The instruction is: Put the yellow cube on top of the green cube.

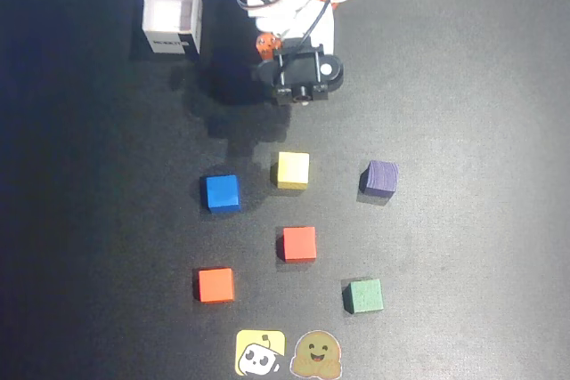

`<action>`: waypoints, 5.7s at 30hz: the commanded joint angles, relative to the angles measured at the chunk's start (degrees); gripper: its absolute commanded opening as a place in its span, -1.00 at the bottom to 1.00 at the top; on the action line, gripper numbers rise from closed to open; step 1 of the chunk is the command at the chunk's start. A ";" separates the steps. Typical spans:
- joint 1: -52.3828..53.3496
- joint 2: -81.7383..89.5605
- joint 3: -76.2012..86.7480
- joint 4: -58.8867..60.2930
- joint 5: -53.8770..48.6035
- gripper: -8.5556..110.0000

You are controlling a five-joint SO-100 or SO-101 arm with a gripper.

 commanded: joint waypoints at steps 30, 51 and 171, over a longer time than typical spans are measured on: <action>0.26 0.44 -0.35 0.09 0.44 -0.85; 0.26 0.44 -0.35 0.09 0.44 -0.85; -5.01 -72.51 -36.47 -19.42 8.35 -0.48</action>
